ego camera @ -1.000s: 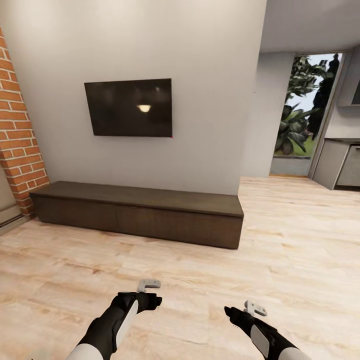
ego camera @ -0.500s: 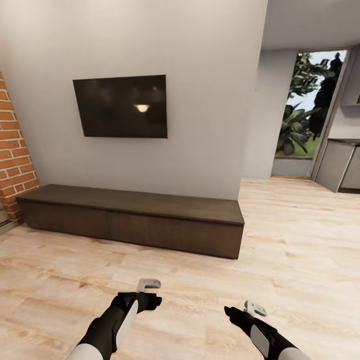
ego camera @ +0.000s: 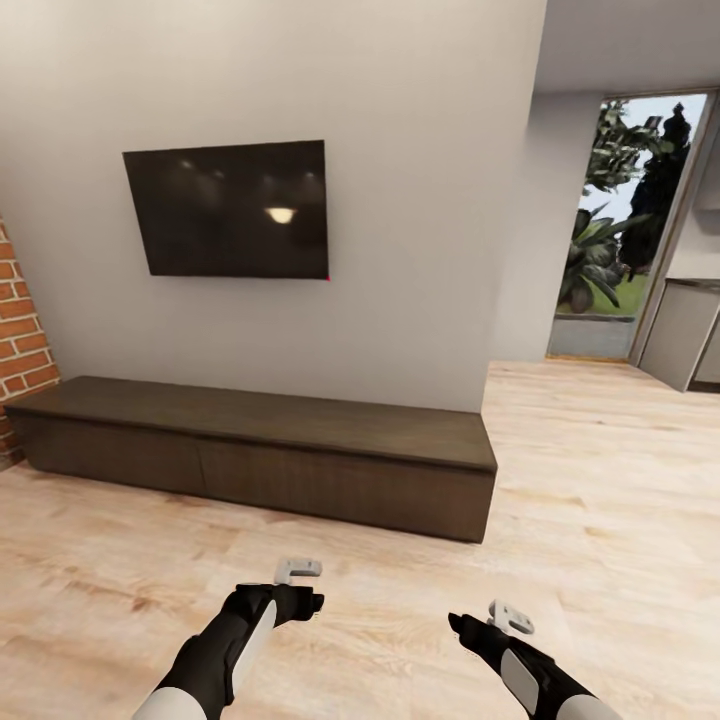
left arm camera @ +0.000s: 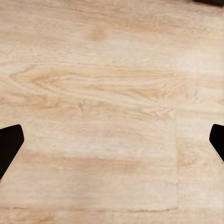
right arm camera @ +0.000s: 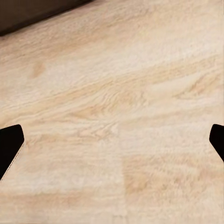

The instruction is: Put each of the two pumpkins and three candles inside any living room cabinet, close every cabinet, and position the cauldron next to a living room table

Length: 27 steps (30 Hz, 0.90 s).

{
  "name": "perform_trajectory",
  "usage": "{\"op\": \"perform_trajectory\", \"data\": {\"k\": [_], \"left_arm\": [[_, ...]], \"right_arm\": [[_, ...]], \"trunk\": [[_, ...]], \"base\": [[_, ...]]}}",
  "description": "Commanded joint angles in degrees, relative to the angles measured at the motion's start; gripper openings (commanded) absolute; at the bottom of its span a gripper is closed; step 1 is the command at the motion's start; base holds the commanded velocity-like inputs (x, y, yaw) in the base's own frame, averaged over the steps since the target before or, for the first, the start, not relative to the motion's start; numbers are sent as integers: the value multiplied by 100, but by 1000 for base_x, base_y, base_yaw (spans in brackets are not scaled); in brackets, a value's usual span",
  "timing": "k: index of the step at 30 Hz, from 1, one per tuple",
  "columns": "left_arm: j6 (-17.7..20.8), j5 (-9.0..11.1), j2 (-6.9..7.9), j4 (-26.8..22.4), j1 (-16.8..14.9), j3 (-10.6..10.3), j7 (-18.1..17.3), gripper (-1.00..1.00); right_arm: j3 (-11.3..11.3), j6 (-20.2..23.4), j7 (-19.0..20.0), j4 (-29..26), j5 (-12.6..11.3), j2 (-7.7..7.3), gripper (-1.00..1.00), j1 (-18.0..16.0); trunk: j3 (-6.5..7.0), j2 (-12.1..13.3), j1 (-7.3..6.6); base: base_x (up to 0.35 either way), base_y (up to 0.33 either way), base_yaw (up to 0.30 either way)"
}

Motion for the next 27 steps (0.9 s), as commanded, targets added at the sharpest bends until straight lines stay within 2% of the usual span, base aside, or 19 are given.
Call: {"op": "perform_trajectory", "data": {"k": [1,12,16,22,27], "left_arm": [[30,58,2,-11,-2,-7,19,100],[30,56,2,-15,-2,-7,12,100],[30,56,2,-50,-2,-7,12,100],[30,58,2,-59,-2,-7,5,100],[30,58,2,-45,-2,1,9,100]], "right_arm": [[-10,29,20,-10,-59,0,100,-1],[-10,30,20,-7,-59,1,100,-1],[-10,41,22,-5,-56,8,100,-1],[-10,42,24,-6,-53,2,100,-1],[-10,42,20,-8,-52,4,100,-1]], "trunk": [[-6,-2,2],[-6,-2,2],[-6,-2,2],[-6,-2,2],[-6,-2,2]], "base": [[335,-114,0],[300,-144,0],[60,-33,-45],[6,-3,-209],[17,0,-43]]}}
